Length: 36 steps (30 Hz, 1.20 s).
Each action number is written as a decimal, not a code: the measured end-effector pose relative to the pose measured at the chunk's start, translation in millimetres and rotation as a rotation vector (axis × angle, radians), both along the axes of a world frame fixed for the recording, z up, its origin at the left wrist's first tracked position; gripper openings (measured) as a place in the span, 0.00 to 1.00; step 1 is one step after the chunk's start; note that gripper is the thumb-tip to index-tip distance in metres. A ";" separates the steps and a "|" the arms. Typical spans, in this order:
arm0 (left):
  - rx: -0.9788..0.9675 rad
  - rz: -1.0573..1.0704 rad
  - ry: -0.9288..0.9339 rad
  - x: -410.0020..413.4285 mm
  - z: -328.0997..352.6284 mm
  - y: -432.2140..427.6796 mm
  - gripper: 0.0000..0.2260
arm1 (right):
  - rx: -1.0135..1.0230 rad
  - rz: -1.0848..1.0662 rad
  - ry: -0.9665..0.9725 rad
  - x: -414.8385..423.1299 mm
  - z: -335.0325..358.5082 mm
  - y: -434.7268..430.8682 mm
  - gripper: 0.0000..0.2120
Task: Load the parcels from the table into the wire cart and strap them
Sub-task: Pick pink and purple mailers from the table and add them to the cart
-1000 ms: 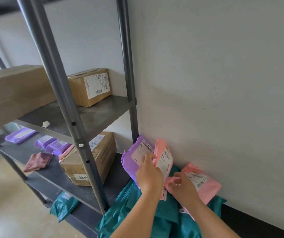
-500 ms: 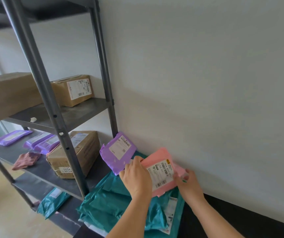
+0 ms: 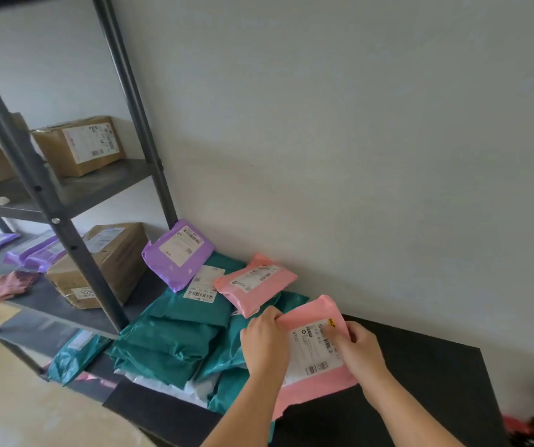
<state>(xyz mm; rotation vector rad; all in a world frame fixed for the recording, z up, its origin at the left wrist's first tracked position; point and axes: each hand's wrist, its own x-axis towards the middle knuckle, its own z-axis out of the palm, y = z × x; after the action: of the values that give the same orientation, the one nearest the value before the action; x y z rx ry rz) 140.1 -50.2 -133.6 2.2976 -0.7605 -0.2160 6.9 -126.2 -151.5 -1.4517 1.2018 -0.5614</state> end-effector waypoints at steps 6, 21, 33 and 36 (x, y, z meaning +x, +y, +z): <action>-0.055 -0.047 0.007 -25.3 -11.7 -0.9 0.12 | 0.052 -0.105 -0.012 -33.6 -6.1 11.8 0.08; -0.067 -0.120 0.601 -63.3 -59.8 91.0 0.23 | 0.157 -0.471 0.049 -97.2 -47.7 134.5 0.12; 0.327 -0.506 1.041 -178.8 -106.5 134.7 0.16 | 0.155 -0.780 0.248 -244.8 -76.9 213.9 0.21; 0.369 -0.613 1.031 -212.0 -100.2 132.4 0.16 | 0.205 -0.842 0.247 -279.2 -82.4 228.8 0.17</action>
<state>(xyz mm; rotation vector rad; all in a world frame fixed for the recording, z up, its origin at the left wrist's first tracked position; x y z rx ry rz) -71.9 82.2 -233.8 1.7824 -0.8435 -1.7600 -272.3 102.5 -233.8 -0.8075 2.0156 -0.7976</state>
